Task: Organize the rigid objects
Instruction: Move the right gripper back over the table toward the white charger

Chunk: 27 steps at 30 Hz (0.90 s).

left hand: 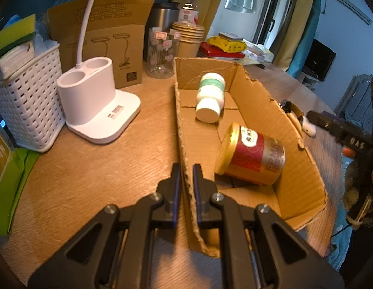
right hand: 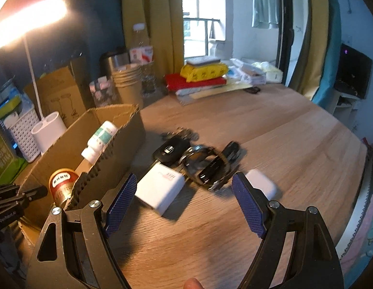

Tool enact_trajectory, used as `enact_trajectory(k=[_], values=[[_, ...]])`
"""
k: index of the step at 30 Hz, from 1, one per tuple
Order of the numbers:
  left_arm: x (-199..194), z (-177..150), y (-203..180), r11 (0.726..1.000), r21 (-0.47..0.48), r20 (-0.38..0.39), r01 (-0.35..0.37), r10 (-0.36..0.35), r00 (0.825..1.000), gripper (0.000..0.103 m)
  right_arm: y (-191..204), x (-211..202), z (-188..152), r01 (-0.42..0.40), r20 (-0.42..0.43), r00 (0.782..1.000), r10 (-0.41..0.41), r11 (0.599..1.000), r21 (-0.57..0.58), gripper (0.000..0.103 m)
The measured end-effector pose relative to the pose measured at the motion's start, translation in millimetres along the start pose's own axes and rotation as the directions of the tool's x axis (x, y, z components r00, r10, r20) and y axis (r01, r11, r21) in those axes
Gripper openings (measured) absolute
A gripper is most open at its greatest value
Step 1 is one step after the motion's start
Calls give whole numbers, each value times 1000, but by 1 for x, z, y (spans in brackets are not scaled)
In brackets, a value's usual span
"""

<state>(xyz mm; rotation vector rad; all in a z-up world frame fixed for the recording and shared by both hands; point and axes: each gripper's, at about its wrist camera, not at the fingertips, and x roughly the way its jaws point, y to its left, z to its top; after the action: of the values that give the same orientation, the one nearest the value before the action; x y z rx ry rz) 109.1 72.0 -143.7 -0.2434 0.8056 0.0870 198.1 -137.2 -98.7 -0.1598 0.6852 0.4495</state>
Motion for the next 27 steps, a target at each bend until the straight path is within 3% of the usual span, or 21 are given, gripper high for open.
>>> enact_trajectory(k=[27], values=[[0, 0, 0, 1000, -1, -1, 2, -2, 1000, 10, 24, 55, -3, -62, -104, 993, 55, 996, -64, 84]])
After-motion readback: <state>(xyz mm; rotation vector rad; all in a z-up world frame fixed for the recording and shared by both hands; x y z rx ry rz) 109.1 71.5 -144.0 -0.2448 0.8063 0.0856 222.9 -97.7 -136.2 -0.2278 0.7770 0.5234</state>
